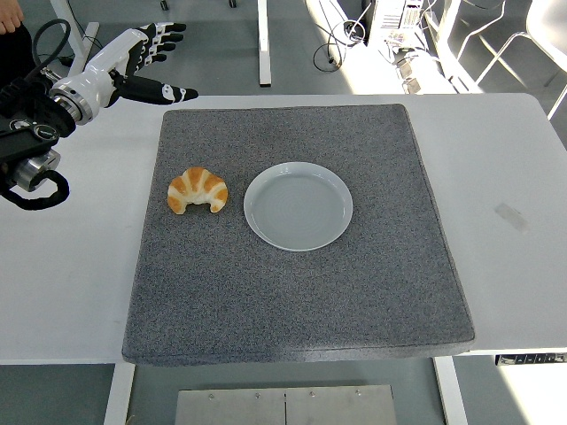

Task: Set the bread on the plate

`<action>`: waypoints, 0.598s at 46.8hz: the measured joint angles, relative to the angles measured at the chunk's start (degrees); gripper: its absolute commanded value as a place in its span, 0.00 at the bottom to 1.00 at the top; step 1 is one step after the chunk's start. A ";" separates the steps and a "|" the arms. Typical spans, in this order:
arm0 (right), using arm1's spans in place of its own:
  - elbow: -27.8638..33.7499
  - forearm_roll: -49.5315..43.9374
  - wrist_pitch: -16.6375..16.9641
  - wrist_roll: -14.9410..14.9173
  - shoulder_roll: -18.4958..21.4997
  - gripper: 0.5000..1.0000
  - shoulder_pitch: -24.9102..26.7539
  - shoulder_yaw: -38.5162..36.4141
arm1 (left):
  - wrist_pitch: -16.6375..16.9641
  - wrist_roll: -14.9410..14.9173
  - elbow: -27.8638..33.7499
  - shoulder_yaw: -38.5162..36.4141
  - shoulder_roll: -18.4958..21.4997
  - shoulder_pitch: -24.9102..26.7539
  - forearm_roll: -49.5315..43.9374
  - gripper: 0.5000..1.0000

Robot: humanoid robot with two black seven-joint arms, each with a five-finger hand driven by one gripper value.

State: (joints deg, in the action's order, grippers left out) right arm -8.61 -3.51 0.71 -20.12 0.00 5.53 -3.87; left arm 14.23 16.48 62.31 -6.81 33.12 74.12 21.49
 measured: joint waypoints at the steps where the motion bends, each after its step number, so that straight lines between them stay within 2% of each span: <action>1: 0.00 0.00 0.00 0.00 0.00 1.00 0.00 0.00 | 0.03 -0.28 0.17 -0.51 0.11 0.10 0.75 0.83; 10: 0.00 0.00 0.00 0.00 0.00 1.00 0.01 0.00 | 0.10 -2.11 0.82 -6.63 0.39 1.50 5.53 0.83; 19: 0.00 0.00 0.00 -0.01 0.00 1.00 0.02 0.00 | 0.07 -3.29 4.67 -11.75 1.48 3.57 10.45 0.83; 28: 0.00 0.00 0.00 0.00 0.00 1.00 0.00 0.00 | -0.34 -6.41 6.59 -14.22 2.12 4.36 15.75 0.83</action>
State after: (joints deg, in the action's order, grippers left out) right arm -8.61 -3.52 0.71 -20.12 0.00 5.53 -3.87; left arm 13.89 10.08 68.91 -21.03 35.24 78.48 37.25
